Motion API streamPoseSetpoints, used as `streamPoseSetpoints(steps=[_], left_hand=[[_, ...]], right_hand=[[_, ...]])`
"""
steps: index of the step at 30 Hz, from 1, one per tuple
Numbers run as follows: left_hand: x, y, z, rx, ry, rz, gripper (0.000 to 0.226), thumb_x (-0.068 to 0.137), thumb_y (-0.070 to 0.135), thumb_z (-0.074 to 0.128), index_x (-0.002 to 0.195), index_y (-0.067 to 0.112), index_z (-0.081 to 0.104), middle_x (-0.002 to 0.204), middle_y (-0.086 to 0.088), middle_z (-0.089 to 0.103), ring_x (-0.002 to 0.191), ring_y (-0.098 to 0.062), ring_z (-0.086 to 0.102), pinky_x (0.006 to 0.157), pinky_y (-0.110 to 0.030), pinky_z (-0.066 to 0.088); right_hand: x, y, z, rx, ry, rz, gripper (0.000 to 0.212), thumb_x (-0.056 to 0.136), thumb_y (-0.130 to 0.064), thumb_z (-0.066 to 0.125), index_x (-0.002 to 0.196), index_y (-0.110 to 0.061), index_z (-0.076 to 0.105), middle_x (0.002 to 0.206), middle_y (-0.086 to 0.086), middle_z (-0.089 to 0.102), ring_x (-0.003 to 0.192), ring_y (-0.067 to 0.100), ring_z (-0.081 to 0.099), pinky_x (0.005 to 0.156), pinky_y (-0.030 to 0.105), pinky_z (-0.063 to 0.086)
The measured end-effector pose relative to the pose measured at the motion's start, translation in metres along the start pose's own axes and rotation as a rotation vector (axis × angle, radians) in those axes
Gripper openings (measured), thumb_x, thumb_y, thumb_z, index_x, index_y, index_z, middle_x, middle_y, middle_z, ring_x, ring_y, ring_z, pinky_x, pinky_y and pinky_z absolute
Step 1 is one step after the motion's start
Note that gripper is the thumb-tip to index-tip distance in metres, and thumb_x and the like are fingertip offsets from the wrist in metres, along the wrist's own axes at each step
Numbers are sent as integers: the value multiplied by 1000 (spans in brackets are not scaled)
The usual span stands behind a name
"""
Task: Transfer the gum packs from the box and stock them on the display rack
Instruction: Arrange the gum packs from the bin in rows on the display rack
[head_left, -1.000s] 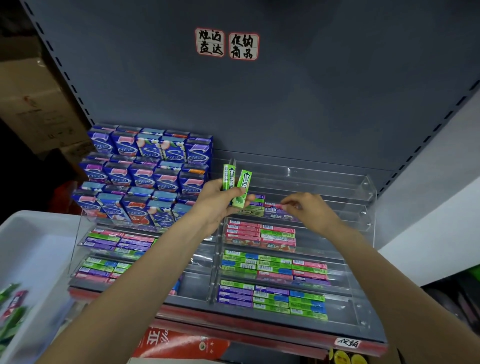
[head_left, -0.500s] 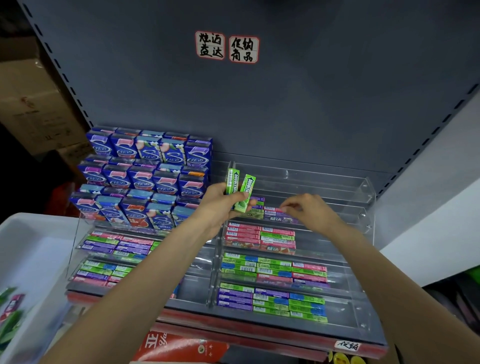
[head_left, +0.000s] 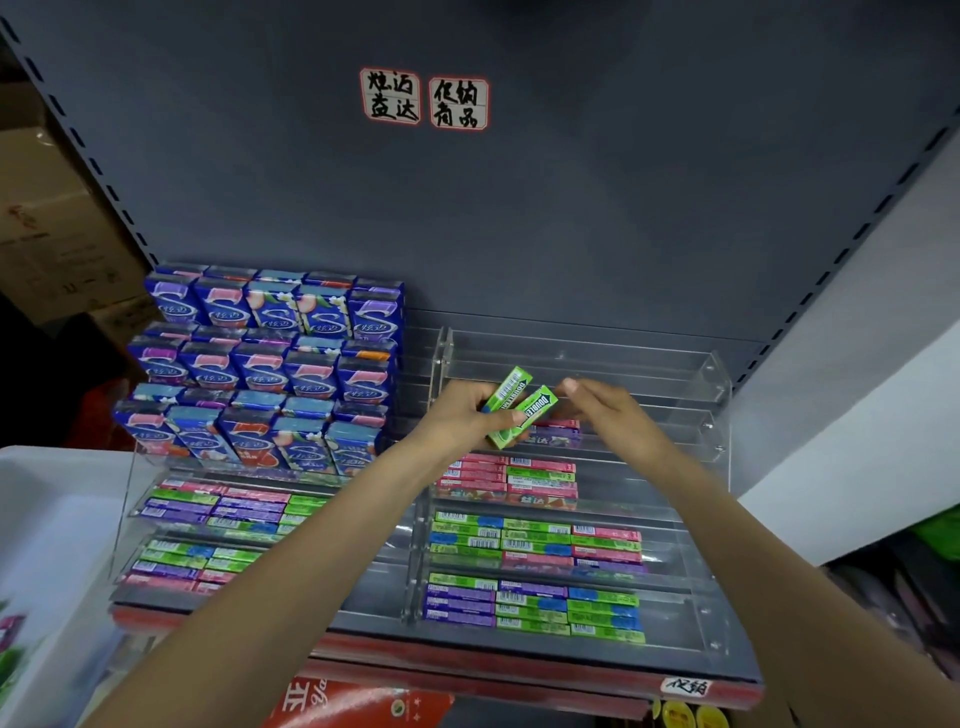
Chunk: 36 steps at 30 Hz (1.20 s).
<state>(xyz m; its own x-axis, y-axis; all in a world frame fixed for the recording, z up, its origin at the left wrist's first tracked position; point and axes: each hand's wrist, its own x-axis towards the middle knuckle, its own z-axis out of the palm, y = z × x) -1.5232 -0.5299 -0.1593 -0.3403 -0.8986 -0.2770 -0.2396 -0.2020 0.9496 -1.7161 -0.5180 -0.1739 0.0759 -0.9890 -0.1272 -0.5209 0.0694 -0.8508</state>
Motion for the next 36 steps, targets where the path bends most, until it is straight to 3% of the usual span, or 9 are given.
streamPoseSetpoints(steps=[3,8,12,17,22,25,28,32,36], left_hand=[[4,4,7,61,-13,25,21,87,6,64,107,4,66,88,-7,70,72,-9,68,75,-24,57],[10,3,9,242,23,103,23,90,15,62,112,6,64,103,-17,69,94,-27,68,88,-42,54],[7,-6,-6,481,88,232,21,98,24,49,109,8,58,99,-7,68,80,-19,68,70,-25,54],[6,-14,-10,811,1,292,34,99,37,38,123,15,49,88,-1,53,87,-17,52,75,-33,43],[6,-15,-6,1000,-36,297,43,100,40,33,139,20,35,121,-9,50,116,-24,45,97,-38,38],[7,-14,-8,1004,-60,290,42,101,39,32,138,20,37,122,-7,52,118,-24,45,98,-37,35],[6,-8,-10,988,-79,292,42,101,39,32,137,18,39,122,-7,51,118,-22,43,98,-34,32],[7,-9,-11,947,-99,312,39,101,38,33,132,17,43,104,0,49,110,-18,45,92,-30,31],[10,-14,-12,897,-104,324,38,100,38,35,129,17,46,97,3,48,99,-15,46,88,-31,34]], right_hand=[[-3,-5,0,60,-26,-8,30,96,-33,45,106,-14,66,96,-5,68,90,3,61,79,15,43],[-1,0,-1,72,-30,-32,22,95,-22,51,97,-4,63,89,3,65,83,10,60,79,24,44],[2,2,-2,92,7,21,16,97,-25,46,88,-16,55,91,1,64,83,11,60,74,21,43],[4,0,-1,124,66,87,17,100,-24,39,90,-16,50,97,1,65,83,8,63,70,17,45],[3,-1,-1,159,81,116,20,101,-24,36,85,-20,48,101,4,64,90,14,63,81,24,46],[-1,-2,-2,168,86,107,21,101,-23,36,83,-21,47,106,10,65,89,16,63,80,21,48],[-5,1,-4,159,181,76,19,100,-25,39,85,-19,49,103,12,65,94,27,63,88,40,50],[-10,4,-10,219,380,-30,11,97,-18,47,90,-11,53,87,-2,66,74,3,65,64,17,50],[-9,11,-8,20,435,-53,8,95,-15,51,98,-10,56,92,5,66,86,21,65,77,32,54]])
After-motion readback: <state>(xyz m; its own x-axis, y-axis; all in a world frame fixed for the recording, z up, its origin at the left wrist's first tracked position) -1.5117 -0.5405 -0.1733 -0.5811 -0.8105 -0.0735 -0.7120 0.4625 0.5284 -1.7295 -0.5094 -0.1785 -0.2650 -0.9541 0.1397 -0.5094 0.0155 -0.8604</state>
